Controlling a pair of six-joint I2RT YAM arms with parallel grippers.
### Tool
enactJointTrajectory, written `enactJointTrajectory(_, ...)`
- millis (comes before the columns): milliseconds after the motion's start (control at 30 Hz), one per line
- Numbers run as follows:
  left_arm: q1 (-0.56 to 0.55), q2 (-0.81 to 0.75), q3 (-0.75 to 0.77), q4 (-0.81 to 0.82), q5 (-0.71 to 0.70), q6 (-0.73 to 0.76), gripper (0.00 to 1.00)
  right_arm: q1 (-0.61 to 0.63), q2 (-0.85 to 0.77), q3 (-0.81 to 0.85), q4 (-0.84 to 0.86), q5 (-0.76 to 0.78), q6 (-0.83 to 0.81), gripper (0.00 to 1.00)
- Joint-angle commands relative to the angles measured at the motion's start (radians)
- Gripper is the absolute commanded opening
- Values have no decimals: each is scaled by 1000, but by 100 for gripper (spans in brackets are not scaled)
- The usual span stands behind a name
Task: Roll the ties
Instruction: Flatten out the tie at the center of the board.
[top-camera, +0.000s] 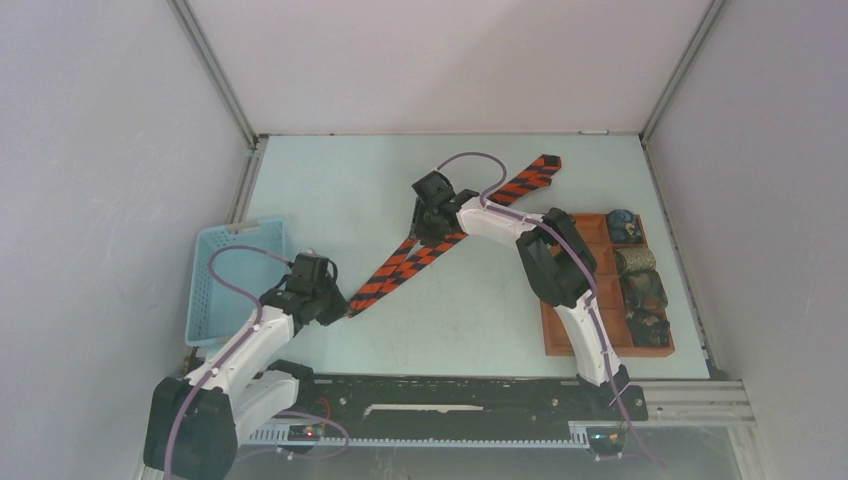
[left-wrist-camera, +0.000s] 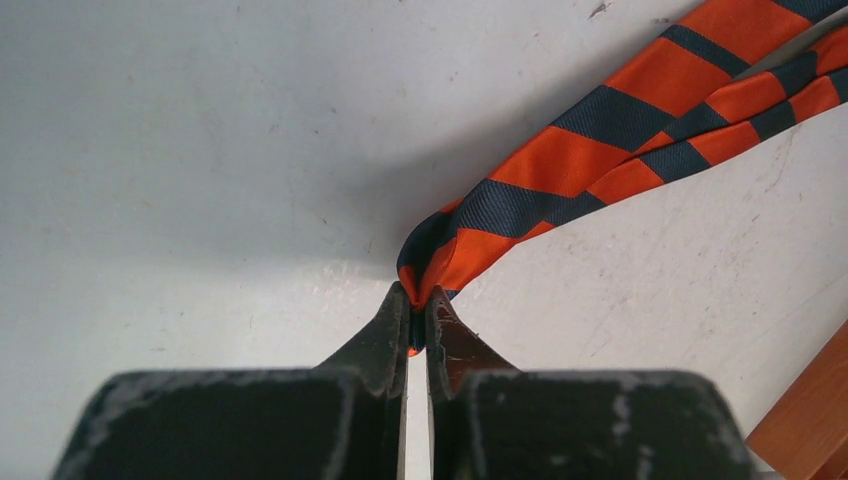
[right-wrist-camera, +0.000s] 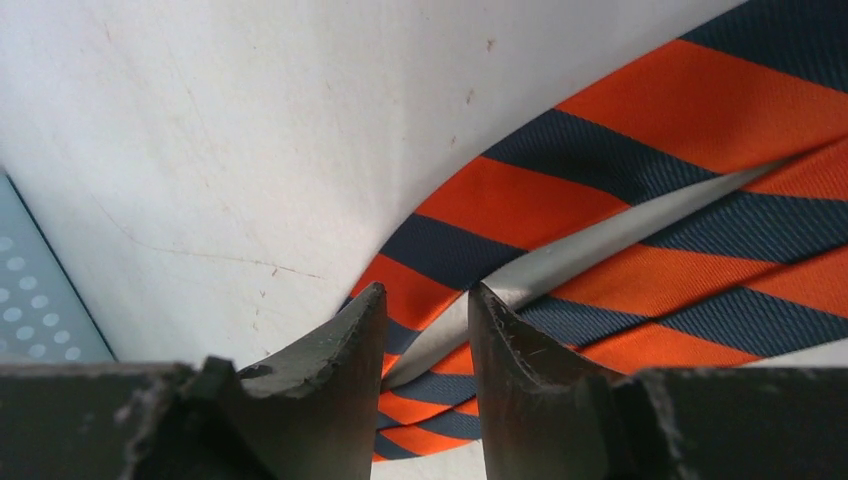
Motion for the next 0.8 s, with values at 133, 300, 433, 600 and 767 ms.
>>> enactJointTrajectory(133,-4,-35,-7,15,20,21,0,1,46,67,14,11,17,23)
enactJointTrajectory(300,-5,-57,-6,16,16,17,9,3,-7,37,5,69,10,0)
enactJointTrajectory(433,-4,-81,-7,16,11,12,34,12,-65,-1,-4,113,13,0)
enactJointTrajectory(600,-4,-98,-12,14,3,1,48,34,-133,-68,3,154,30,0)
enactJointTrajectory(767,-4,-96,-15,16,0,-5,49,44,-182,-130,14,180,49,0)
